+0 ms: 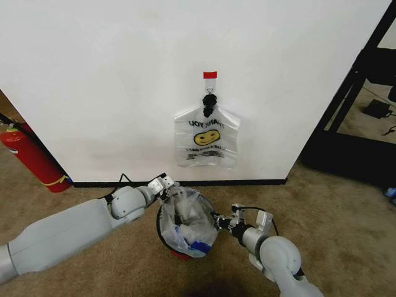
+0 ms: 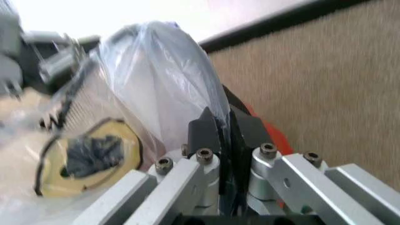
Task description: Pick up the garbage bag from the wall and place it over the trash bin.
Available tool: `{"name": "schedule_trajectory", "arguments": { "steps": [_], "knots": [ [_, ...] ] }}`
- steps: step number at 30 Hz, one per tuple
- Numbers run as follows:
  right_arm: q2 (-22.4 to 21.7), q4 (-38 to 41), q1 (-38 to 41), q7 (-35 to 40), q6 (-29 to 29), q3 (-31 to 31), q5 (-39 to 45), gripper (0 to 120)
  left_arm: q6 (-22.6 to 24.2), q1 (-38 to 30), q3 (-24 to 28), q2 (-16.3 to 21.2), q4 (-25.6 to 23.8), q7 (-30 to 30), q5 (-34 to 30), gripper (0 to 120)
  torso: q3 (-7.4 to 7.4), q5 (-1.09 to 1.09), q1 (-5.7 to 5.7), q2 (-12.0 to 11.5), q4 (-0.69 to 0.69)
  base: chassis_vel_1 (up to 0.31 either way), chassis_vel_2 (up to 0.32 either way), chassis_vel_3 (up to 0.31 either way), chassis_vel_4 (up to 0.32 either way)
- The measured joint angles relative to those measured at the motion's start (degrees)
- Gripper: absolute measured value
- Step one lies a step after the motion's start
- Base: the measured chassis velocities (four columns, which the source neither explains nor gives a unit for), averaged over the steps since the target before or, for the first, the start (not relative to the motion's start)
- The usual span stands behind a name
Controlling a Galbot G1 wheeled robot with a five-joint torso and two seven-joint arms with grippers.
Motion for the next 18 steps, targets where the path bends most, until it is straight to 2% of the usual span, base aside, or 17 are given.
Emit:
{"name": "schedule_trajectory", "arguments": {
  "steps": [2, 7, 18],
  "knots": [
    [-0.07, -0.25, -0.01, -1.28, 2.98, 0.11, -0.26, 0, 0.83, 1.49, -1.42, 0.42, -0.28, 0.3, -3.0, 0, 0.0, 0.0, 0.0, 0.0, 0.01, 0.0, 0.0, 0.0, 0.0],
    [-0.01, -0.4, 0.6, -1.73, 5.83, 1.19, 2.16, 0, 1.76, 5.22, -5.13, 0.97, -1.27, 0.43, -7.49, 0, 0.0, -0.01, 0.0, 0.0, 0.01, 0.0, 0.0, 0.0, 0.0],
    [0.53, -2.05, 1.63, -0.02, 5.22, 2.08, 5.91, 0, 0.03, 13.68, -12.67, 2.93, -4.23, 0.93, -11.59, 0, 0.0, 0.0, 0.0, 0.0, 0.02, 0.0, 0.0, 0.0, 0.0]
  ]
}}
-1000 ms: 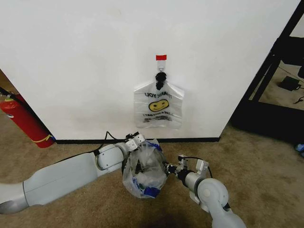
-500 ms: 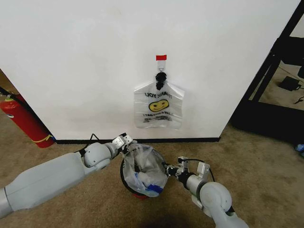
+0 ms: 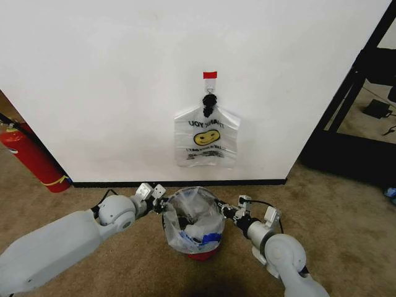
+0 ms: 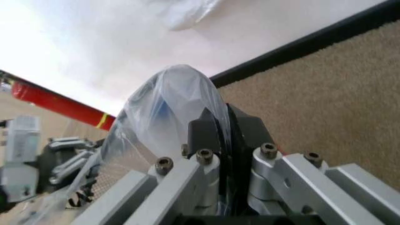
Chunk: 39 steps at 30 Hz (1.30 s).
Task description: Pick up the garbage bag from the wall and place it over the trash bin.
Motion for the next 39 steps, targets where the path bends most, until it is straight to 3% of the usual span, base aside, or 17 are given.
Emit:
{"name": "schedule_trajectory", "arguments": {
  "steps": [3, 9, 14, 17, 20, 23, 27, 30, 34, 39],
  "knots": [
    [0.37, -0.94, 0.11, 0.06, 0.0, -0.24, -0.77, 0, -0.59, 0.91, -1.17, -0.66, -0.02, -1.31, 0.03, 1, 0.0, -0.01, 0.0, 0.0, 0.0, 0.0, 0.0, 0.0, 0.0],
    [1.79, -4.12, 0.79, 0.9, 0.96, -0.31, -2.13, 0, -0.9, 1.71, -3.7, -1.4, -1.89, -4.78, 0.62, 19, 0.0, 0.0, 0.0, 0.0, -0.02, 0.0, 0.0, 0.0, 0.0],
    [1.74, -5.73, 0.95, 1.7, 2.02, -0.23, -3.47, 0, -0.75, 5.6, -11.03, -1.02, -6.85, -9.03, 1.92, 44, -0.01, 0.01, 0.0, 0.01, -0.01, 0.0, 0.0, 0.0, 0.0],
    [1.67, -5.81, 0.94, 2.08, 2.02, -0.27, -3.52, 0, -0.74, 6.8, -12.37, -0.93, -7.81, -10.43, 2.11, 51, -0.01, -0.02, 0.0, 0.0, -0.01, 0.0, 0.0, 0.0, 0.0],
    [1.69, -5.59, 0.82, 2.56, 2.02, -0.49, -4.43, 0, -0.63, 10.29, -16.17, -0.62, -12.24, -13.04, 2.26, 66, -0.01, 0.0, 0.01, 0.0, 0.0, 0.0, 0.0, 0.0, 0.0],
    [1.6, -5.45, 0.68, 2.57, 2.02, -0.61, -5.17, 0, 0.2, 11.7, -16.6, -0.19, -15.11, -13.99, 2.16, 73, -0.01, 0.0, 0.0, 0.0, -0.01, 0.0, 0.0, 0.0, 0.0],
    [1.5, -5.47, 0.62, 2.57, 2.05, -0.78, -6.83, 0, 5.7, 11.13, -10.29, -0.74, -22.25, -20.33, -0.12, 89, -0.01, 0.0, 0.0, 0.0, 0.01, 0.0, 0.0, 0.0, 0.0],
    [1.59, -5.58, 0.56, 2.57, 2.15, -1.0, -7.88, 0, 8.97, 8.09, -4.39, -2.38, -24.13, -26.53, -5.11, 98, 0.0, 0.0, 0.0, -0.01, -0.02, 0.0, 0.0, 0.0, 0.0],
    [2.03, -5.64, 0.25, 2.57, 2.34, -1.18, -9.02, 0, 10.09, 1.69, 3.58, -4.81, -22.57, -33.34, -11.93, 100, 0.0, 0.01, 0.0, -0.01, -0.02, 0.0, 0.0, 0.0, 0.0],
    [2.17, -5.56, 0.12, 2.57, 2.4, -1.18, -9.17, 0, 10.11, -1.69, 7.5, -5.41, -18.92, -34.36, -12.26, 100, 0.01, 0.0, 0.01, -0.01, -0.02, 0.0, 0.0, 0.0, 0.0]
  ]
}}
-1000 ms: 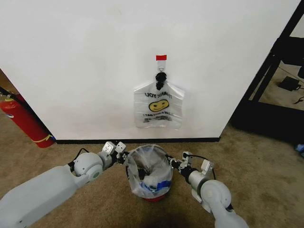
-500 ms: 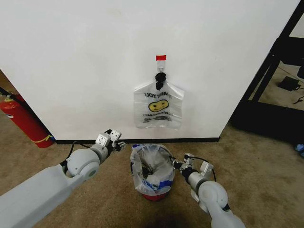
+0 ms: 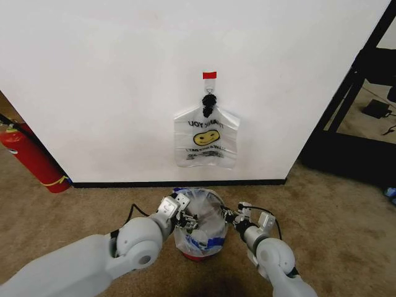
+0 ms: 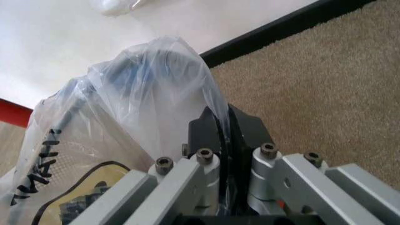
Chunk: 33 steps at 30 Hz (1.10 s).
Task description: Pick up the garbage bag from the wall and place it over the trash bin.
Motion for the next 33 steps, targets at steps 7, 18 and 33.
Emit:
{"name": "schedule_trajectory", "arguments": {
  "steps": [7, 18, 33],
  "knots": [
    [-0.05, -0.52, 0.6, 0.0, 0.0, -0.19, 0.03, 0, -0.08, 0.1, 1.63, 1.47, 1.12, 0.12, 0.69, 88, 0.0, 0.0, 0.0, 0.0, 0.02, 0.0, 0.0, 0.0, 0.0],
    [-0.02, -1.05, 0.86, -0.01, 0.0, -0.41, 0.16, 0, -0.22, 0.82, 2.12, 1.84, 0.97, 1.33, 2.93, 46, 0.0, 0.0, 0.0, 0.0, 0.01, 0.0, 0.0, 0.0, 0.0],
    [0.06, -0.99, 0.84, -0.01, -0.03, -0.33, 0.27, 0, -0.31, 1.88, 1.03, 2.02, 2.11, 2.63, 4.59, 0, 0.0, 0.0, 0.0, 0.0, 0.01, 0.0, 0.0, 0.0, 0.0]
  ]
}}
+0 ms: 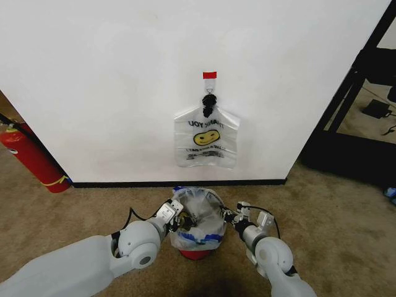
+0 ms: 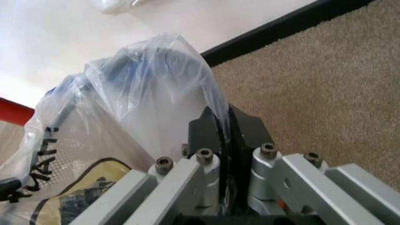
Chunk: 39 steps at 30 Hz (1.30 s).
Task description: Pick up the garbage bag from the wall and place it over the trash bin.
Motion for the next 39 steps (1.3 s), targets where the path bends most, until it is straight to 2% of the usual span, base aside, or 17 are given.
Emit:
{"name": "schedule_trajectory", "arguments": {
  "steps": [11, 16, 25, 31, 38, 39],
  "knots": [
    [0.0, 0.02, -0.04, 0.0, 0.16, 0.24, 0.02, 0, -0.85, 3.61, -6.27, 0.37, 1.25, -0.19, -0.49, 0, 0.0, 0.0, 0.0, 0.0, 0.01, 0.0, 0.0, 0.0, 0.0],
    [-0.02, -0.07, 0.04, -0.08, 0.35, 0.3, 0.02, 0, -1.64, 11.2, -12.25, 0.44, 2.53, -0.28, -0.96, 0, 0.0, 0.0, 0.0, 0.0, 0.02, 0.0, 0.0, 0.0, 0.0],
    [-0.08, 0.09, -0.06, -0.22, 0.4, 0.23, -0.05, 0, -1.96, 15.72, -15.14, -0.66, 4.45, 0.33, -1.68, 0, 0.0, 0.0, 0.0, 0.0, 0.0, 0.0, 0.0, 0.0, 0.0],
    [0.2, 0.14, 0.08, -0.1, 0.4, 0.28, 0.07, 0, -2.94, 18.7, -15.82, -3.02, 4.02, 1.17, 0.24, 0, 0.0, 0.01, 0.0, 0.0, 0.0, 0.0, 0.0, 0.0, 0.0],
    [0.68, 0.1, -0.07, 0.39, 0.41, 0.32, 0.31, 0, -4.64, 20.19, -15.86, -7.38, 5.9, 2.5, 3.89, 0, 0.0, 0.01, 0.0, 0.0, 0.0, 0.0, 0.0, 0.0, 0.0],
    [0.58, 0.21, -0.13, 0.5, 0.4, 0.33, 0.42, 0, -4.64, 20.56, -16.47, -7.47, 5.51, 2.55, 4.23, 4, 0.0, -0.01, 0.0, 0.0, 0.0, 0.0, 0.0, 0.0, 0.0]
  ]
}}
